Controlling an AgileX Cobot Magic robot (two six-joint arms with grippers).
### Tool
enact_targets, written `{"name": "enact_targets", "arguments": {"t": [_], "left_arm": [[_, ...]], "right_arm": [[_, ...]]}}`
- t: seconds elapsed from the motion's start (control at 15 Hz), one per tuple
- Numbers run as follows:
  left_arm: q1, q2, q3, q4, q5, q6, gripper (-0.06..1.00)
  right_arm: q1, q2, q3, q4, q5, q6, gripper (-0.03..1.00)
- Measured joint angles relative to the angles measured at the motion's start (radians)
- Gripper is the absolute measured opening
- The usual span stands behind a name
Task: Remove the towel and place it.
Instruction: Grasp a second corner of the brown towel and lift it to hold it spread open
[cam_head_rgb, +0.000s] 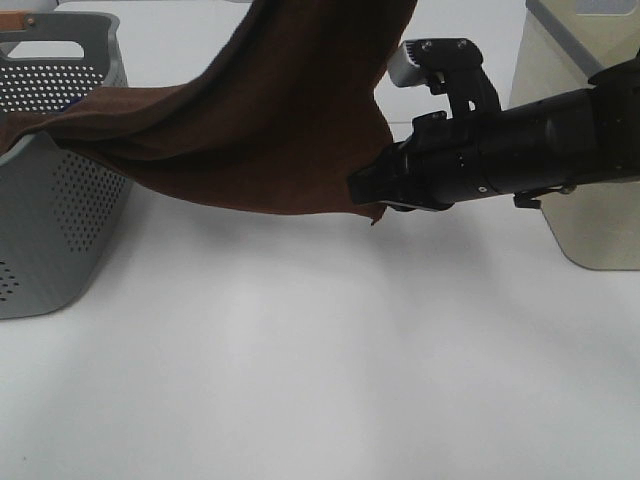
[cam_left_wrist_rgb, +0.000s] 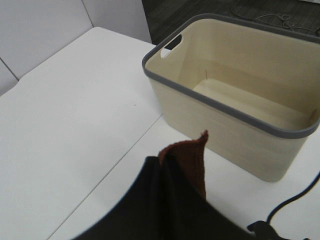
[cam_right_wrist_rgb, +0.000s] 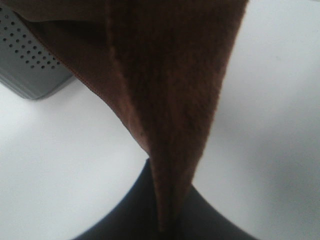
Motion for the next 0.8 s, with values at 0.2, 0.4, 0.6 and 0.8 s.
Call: {"name": "enact_targets", "arguments": {"t": [0.2, 0.4, 0.6, 0.8], "left_arm": [[0.0, 0.043, 0.0, 0.148, 0.005, -0.129, 0.0], [0.0, 0.087, 0.0, 0.26, 0.054, -0.255, 0.0], [0.013, 0.118, 0.0, 0.274, 0.143, -0.328, 0.0], [0.084, 0.146, 0.0, 0.192, 0.131, -0.384, 0.0]], "right_arm": [[0.0, -0.017, -0.008, -0.349, 0.061, 0.405, 0.0], [0.0, -0.018, -0.079, -0.778, 0.193, 0.867, 0.0], [0.0, -0.022, -0.262, -1.403, 0.466, 1.485, 0.0], [0.0, -0.028, -0.378, -1.646, 0.569, 1.653, 0.0]]}}
